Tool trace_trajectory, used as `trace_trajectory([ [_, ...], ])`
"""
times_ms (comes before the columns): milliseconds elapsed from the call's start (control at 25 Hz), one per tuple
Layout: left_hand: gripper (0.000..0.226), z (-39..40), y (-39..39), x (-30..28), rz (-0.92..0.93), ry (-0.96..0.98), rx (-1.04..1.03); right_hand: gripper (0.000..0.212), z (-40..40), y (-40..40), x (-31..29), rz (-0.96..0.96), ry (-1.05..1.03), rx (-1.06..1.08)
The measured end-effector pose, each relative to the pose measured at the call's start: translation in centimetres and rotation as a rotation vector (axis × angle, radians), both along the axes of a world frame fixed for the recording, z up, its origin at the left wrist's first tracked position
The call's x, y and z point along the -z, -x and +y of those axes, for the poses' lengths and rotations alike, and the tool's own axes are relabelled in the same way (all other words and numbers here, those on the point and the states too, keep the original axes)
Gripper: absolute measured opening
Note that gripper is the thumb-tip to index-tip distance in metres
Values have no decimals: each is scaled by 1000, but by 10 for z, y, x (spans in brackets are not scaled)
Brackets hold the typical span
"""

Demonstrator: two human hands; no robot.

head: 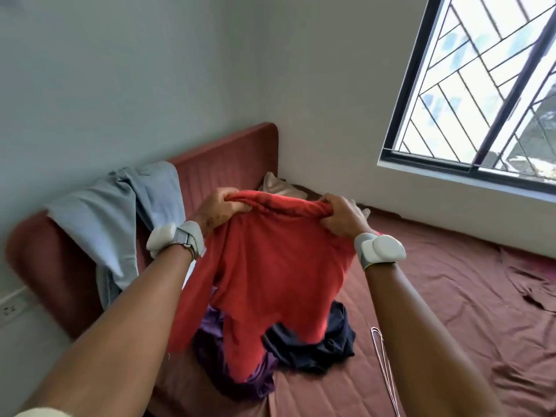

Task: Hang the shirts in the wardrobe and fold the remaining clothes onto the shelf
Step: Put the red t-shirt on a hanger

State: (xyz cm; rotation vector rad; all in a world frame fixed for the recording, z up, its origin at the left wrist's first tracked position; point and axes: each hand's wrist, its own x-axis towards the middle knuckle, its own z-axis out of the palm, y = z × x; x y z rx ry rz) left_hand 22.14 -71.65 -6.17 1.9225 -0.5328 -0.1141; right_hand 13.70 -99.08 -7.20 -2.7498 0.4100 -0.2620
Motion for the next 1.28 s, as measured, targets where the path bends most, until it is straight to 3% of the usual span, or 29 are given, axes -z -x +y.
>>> trace_trajectory([
  [80, 20, -15, 9, -19, -43, 69, 208, 75, 18, -6, -2, 140, -18, -194],
  [160, 29, -33, 17, -35, -105, -88, 393, 84, 36, -15, -1, 56, -321, -459],
  [280, 35, -34, 11, -47, -207, -522, 480, 70, 44, -25, 1, -39, -635, -488],
  [400, 30, -16, -2, -45, -242, -755, 319, 40, 37, -29, 6, 39, -749, -503],
  [600, 20, -8, -1, -35, -76, -414, 268, 37, 42, -37, 10, 153, -1060, -553],
  [680, 27, -4, 0, -37, -34, -278, 296, 16, 40, -33, 14, 287, -1157, -577],
  [720, 29, -1, -2, -36, -6, -232, 325, 10, 37, -31, 17, 361, -1133, -576],
  [800, 35, 7, -7, -35, 77, -264, 362, 22, 29, -27, 23, 444, -941, -552],
  [880, 47, 14, -11, -34, 126, -487, 334, 26, 21, -28, 19, 296, -889, -475],
  [960, 45, 14, -17, -27, 137, -643, 240, 26, 15, -31, 9, 75, -1055, -384],
  [1040, 27, 7, -17, -17, -24, -810, 40, 31, 15, -37, 2, -64, -1092, -347],
  [1120, 21, -5, -19, -8, -279, -953, -221, 25, 12, -42, 2, -136, -854, -307],
  [1200, 16, -9, -20, -4, -357, -736, -287, 18, 9, -45, 1, -217, -555, -238],
  [1280, 15, -14, -19, -6, -292, -425, -282, 19, 6, -44, -6, -330, -435, -169],
])
